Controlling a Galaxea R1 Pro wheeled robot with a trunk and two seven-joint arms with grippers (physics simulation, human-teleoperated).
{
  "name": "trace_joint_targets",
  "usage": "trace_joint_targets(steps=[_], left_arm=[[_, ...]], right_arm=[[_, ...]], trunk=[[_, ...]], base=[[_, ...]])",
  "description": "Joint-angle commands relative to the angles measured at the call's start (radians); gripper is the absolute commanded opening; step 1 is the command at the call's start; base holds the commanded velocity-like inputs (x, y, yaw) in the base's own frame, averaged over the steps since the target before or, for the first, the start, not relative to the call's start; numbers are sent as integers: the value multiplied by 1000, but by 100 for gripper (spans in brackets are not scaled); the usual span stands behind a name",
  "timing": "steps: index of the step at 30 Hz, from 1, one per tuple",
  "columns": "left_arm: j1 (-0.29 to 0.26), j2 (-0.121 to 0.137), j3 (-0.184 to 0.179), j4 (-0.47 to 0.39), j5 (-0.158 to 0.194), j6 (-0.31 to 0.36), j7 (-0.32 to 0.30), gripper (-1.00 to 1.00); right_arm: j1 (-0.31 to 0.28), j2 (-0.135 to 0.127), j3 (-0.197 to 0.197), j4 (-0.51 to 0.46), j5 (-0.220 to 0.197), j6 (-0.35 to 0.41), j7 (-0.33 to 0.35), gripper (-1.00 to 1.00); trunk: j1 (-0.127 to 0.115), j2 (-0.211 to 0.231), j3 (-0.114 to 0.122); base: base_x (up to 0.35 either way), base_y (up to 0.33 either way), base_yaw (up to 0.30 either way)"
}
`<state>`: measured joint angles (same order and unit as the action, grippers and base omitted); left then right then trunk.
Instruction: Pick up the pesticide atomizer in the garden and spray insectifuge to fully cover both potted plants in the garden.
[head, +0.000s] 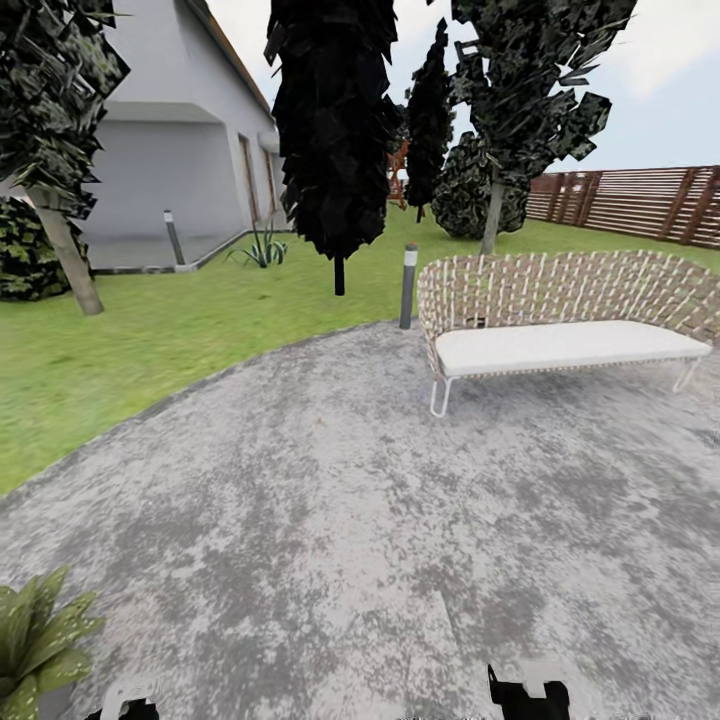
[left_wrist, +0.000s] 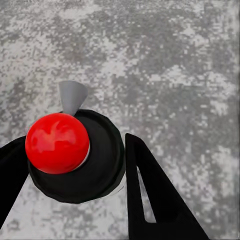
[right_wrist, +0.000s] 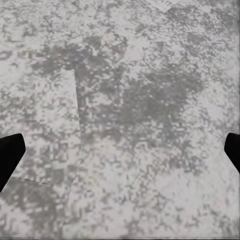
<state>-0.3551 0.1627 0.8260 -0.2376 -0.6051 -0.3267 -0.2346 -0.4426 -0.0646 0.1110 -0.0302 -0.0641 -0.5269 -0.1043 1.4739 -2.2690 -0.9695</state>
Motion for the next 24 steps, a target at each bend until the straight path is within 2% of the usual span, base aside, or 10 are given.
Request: trace_joint_targets(steps=[1, 15, 24], left_arm=[[-1, 0, 9, 1, -5, -3, -6, -100], [-1, 1, 7, 1, -3, -3, -17, -100], [-1, 1, 7, 1, -5, -5, -18, -100]], right_arm=[[-1, 0, 9, 1, -6, -2, -3, 100], [-1, 0, 9, 0, -6, -2, -3, 100], [-1, 3, 9, 1, -6, -2, -2, 100]], trunk=[[0, 0, -1], [0, 0, -1], [0, 0, 2]], base=[[0, 0, -300], [8, 0, -300], [300, 0, -299]])
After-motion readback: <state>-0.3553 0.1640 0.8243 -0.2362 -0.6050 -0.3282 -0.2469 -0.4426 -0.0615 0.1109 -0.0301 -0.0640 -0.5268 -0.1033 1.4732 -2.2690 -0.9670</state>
